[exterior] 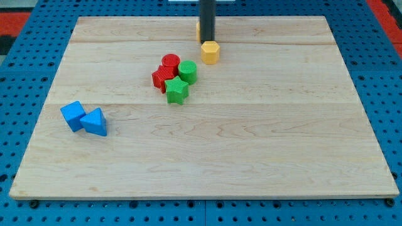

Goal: Slide the yellow heart to the center left

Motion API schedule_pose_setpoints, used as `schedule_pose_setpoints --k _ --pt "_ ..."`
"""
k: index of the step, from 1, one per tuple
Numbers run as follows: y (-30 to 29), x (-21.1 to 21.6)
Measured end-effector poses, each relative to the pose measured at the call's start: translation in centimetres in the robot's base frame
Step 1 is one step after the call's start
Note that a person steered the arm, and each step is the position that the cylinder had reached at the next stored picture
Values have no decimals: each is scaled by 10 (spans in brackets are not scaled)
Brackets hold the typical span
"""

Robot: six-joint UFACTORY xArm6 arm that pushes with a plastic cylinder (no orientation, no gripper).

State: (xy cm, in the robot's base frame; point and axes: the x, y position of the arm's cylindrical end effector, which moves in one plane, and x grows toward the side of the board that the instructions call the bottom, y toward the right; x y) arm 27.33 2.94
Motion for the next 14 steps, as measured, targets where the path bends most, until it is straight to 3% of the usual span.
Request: schedule_pose_setpoints --k 1,3,6,8,10,13,14 --pt "33 -23" --pt "-18 -49" --pt "-23 45" --pt "-61 -6" --pt "-76 2" --pt "-157 2" --pt "-171 -17"
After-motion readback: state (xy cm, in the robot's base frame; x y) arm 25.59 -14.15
